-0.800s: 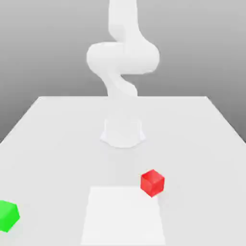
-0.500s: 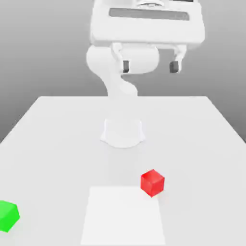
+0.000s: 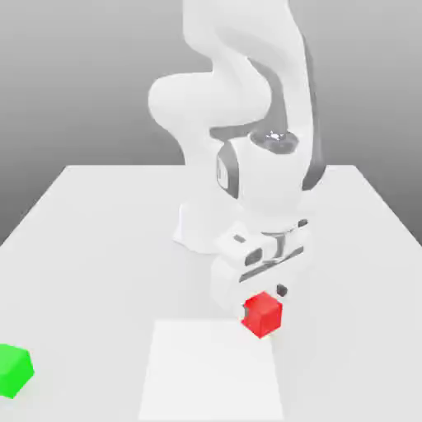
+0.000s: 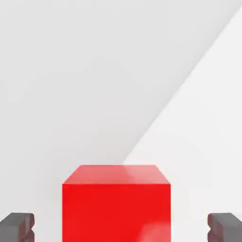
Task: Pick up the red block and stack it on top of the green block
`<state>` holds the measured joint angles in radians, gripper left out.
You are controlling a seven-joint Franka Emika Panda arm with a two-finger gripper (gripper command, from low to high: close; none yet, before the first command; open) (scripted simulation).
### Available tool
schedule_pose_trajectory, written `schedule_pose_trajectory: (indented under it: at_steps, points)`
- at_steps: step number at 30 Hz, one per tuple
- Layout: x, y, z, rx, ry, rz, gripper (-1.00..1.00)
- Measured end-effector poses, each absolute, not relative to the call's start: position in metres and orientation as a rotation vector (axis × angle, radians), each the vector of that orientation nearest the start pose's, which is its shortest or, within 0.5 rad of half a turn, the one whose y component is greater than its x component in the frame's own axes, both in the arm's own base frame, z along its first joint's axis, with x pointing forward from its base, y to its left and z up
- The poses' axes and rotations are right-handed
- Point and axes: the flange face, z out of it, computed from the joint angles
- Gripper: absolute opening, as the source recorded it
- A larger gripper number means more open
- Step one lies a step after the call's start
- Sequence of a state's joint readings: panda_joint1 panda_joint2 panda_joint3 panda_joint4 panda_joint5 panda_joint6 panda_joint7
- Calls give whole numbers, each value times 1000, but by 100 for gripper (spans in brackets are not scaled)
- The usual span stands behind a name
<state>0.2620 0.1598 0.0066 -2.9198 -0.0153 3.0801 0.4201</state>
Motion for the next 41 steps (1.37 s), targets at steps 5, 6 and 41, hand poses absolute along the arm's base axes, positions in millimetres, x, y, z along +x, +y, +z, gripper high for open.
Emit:
schedule_pose_trajectory:
  at_steps: [5,6,41]
  points:
    - [314,88,147,-3134,215,1,-100]
    - [313,88,143,-3134,214,1,-100]
    - [424,-310,187,-2080,2353,-1,100]
